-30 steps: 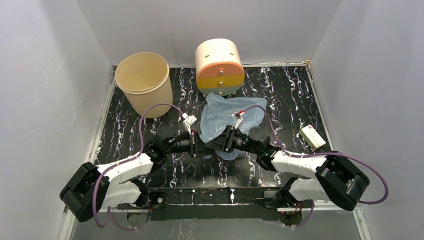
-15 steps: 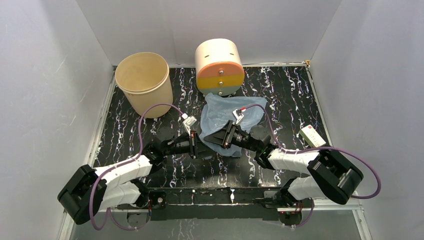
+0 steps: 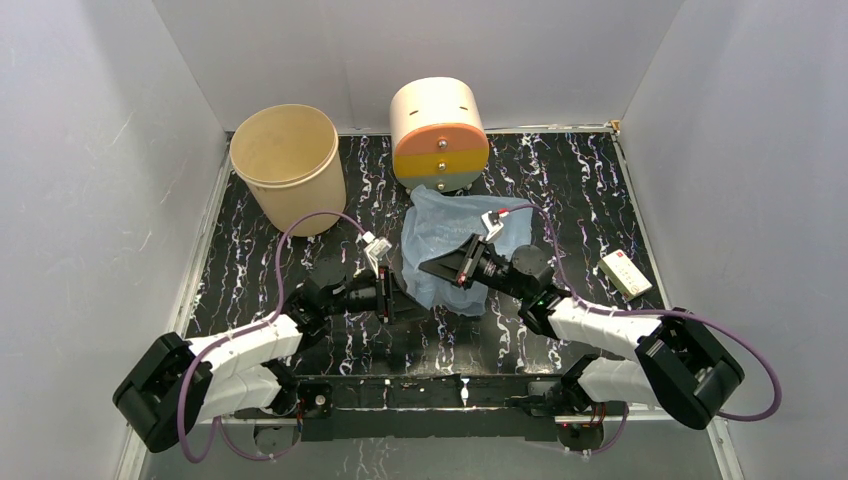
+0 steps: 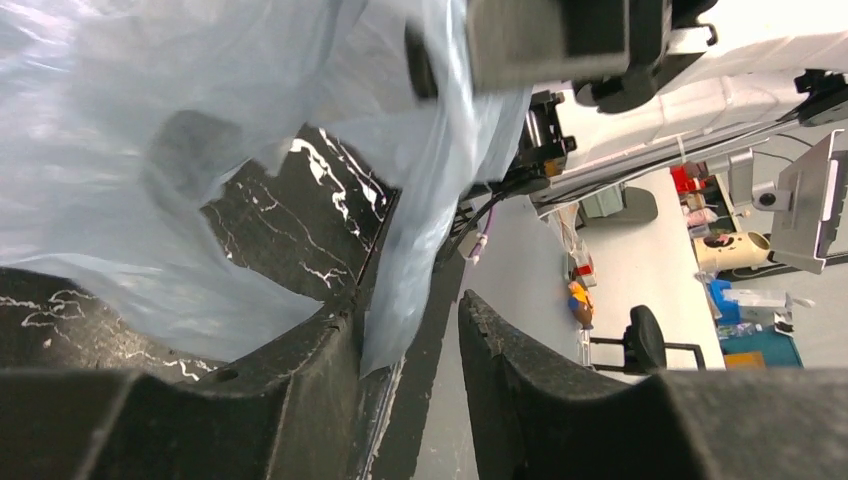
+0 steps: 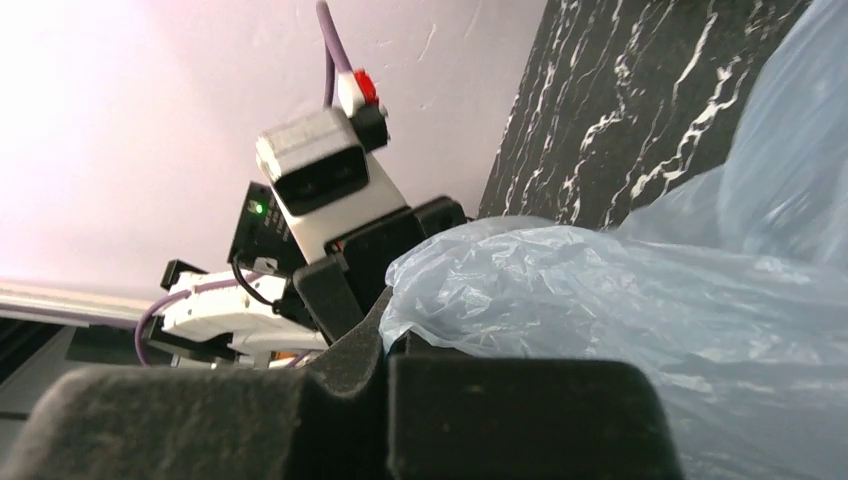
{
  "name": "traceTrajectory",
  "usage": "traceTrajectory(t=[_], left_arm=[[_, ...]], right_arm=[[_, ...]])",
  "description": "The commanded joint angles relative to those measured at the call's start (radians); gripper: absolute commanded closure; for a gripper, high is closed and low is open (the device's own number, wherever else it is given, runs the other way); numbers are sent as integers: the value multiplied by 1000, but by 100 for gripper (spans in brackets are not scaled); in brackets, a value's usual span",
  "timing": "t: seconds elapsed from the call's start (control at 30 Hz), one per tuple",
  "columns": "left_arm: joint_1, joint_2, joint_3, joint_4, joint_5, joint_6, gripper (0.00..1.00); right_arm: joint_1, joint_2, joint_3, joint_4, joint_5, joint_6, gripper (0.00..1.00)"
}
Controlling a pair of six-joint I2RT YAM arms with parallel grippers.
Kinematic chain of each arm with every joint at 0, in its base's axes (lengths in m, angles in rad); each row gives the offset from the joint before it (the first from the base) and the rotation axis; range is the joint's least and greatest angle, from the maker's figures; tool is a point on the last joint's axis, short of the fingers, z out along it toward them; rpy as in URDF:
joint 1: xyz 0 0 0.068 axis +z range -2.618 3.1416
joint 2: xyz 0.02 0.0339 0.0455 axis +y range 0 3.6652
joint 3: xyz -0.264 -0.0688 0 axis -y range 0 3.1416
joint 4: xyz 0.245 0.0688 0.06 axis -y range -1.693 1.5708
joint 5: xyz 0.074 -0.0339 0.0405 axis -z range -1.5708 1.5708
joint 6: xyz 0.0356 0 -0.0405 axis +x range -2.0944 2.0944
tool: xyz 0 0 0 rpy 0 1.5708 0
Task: Put the trash bags into the trash bin
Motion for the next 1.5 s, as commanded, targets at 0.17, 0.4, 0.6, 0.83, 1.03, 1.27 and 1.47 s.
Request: traceTrajectory(t=[0.17, 0.4, 0.6, 0.83, 1.03, 1.27, 1.47], left_arm=[[-3, 3, -2, 62, -27, 66, 67], [-2, 35, 28, 71, -62, 61, 100], [-2, 17, 32, 71, -62, 59, 100], [-2, 49, 31, 71, -32, 51, 100], [-2, 57, 33, 68, -28, 49, 100], [-2, 35, 46, 62, -67, 37, 100], [-3, 31, 51, 55, -82, 34, 100]], right_arm=[[-36, -43, 72, -114, 3, -5, 100], [-36, -44, 78, -145, -94, -34, 67], [-36, -39, 68, -121, -155, -34, 45], [-35, 11, 120, -144, -210, -62, 53], [-36, 11, 165, -221, -195, -119, 74], [-15, 10, 238, -407, -184, -255, 50], [3, 52, 285, -490, -185, -309, 69]])
